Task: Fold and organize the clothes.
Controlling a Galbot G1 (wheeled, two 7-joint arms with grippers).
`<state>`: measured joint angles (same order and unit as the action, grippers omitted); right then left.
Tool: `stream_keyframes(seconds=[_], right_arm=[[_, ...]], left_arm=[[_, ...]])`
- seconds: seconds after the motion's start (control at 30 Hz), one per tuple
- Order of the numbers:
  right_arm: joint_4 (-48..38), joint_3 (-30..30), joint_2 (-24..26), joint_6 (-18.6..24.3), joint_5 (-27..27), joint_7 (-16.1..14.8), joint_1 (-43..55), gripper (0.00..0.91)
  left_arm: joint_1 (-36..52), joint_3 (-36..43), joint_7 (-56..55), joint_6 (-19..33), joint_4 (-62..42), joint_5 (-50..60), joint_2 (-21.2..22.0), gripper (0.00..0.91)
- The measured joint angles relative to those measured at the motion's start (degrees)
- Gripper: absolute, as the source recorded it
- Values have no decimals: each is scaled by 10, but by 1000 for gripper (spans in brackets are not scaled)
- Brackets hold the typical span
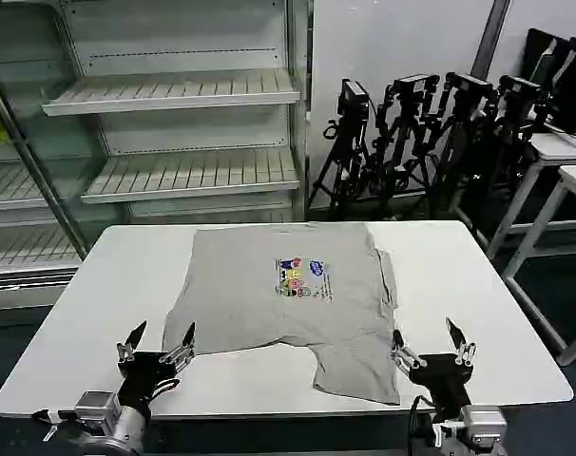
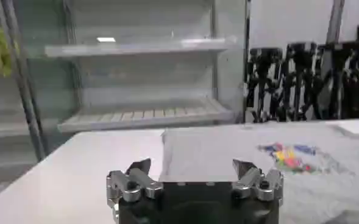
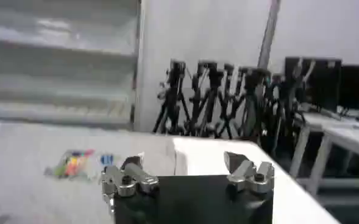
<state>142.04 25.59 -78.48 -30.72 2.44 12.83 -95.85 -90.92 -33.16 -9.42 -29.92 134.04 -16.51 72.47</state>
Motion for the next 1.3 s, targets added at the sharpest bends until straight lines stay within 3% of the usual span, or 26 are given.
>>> stream_keyframes(seconds=[0.83, 0.87, 0.9, 0.93, 0.97, 1.3], right_arm=[[-82, -56, -40, -8, -55, 4, -25, 907], [-86, -60, -43, -8, -56, 5, -22, 685], [-90, -63, -45, -8, -56, 5, -20, 443], [-94, -65, -47, -8, -57, 6, -18, 20], [-98, -68, -49, -8, -57, 6, -17, 0], [-120, -81, -61, 2, -52, 9, -13, 0]], left_arm=[[51, -2, -8, -29, -131, -67, -71, 907], [53, -2, -8, -29, -135, -70, -72, 907], [53, -2, -8, -29, -137, -71, -73, 766], [54, -2, -7, -29, -139, -73, -74, 322], [54, -2, -7, -29, -140, -75, -74, 50], [48, 2, 7, -29, -136, -86, -74, 20]])
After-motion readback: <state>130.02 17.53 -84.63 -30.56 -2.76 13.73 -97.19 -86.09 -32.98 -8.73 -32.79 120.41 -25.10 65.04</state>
